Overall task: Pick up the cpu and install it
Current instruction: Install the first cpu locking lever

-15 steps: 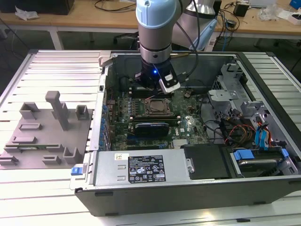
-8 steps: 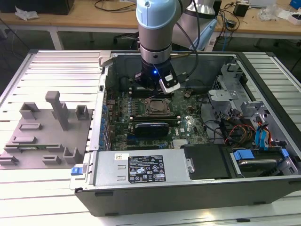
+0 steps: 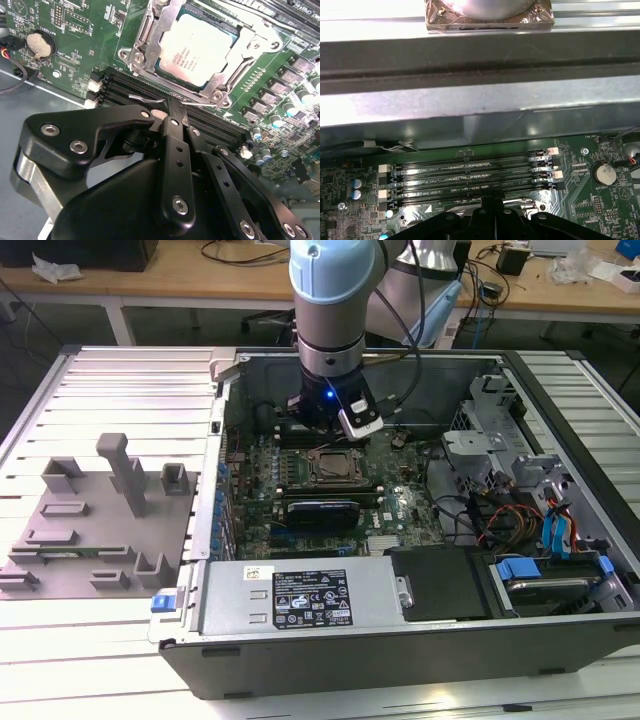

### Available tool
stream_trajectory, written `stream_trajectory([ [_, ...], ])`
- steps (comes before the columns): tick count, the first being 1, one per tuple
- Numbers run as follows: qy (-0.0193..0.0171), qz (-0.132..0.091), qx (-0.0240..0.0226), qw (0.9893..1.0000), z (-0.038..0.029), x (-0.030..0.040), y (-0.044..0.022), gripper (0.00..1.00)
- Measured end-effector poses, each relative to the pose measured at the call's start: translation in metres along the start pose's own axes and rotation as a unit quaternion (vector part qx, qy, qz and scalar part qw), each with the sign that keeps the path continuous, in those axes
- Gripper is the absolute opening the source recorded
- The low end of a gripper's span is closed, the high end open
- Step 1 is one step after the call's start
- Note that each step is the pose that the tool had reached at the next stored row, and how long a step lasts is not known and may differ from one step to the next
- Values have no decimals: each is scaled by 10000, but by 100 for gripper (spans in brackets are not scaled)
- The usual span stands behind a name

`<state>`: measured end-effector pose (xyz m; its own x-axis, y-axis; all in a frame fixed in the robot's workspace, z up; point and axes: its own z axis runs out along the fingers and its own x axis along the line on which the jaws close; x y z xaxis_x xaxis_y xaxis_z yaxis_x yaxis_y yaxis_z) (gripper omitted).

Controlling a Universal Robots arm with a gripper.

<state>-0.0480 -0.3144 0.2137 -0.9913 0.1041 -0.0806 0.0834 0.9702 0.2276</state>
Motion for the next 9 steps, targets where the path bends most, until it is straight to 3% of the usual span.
stream_trajectory([
  [1, -24, -6, 3, 10000, 3, 0, -1, 11],
  [5, -201, -44, 13, 9998, 12, 0, -2, 11],
  [6, -263, -48, 17, 9996, 15, 0, -3, 11],
  [7, -298, -24, 20, 9996, 21, 1, -4, 11],
  [9, -329, 80, 32, 9994, 33, 3, -5, 11],
])
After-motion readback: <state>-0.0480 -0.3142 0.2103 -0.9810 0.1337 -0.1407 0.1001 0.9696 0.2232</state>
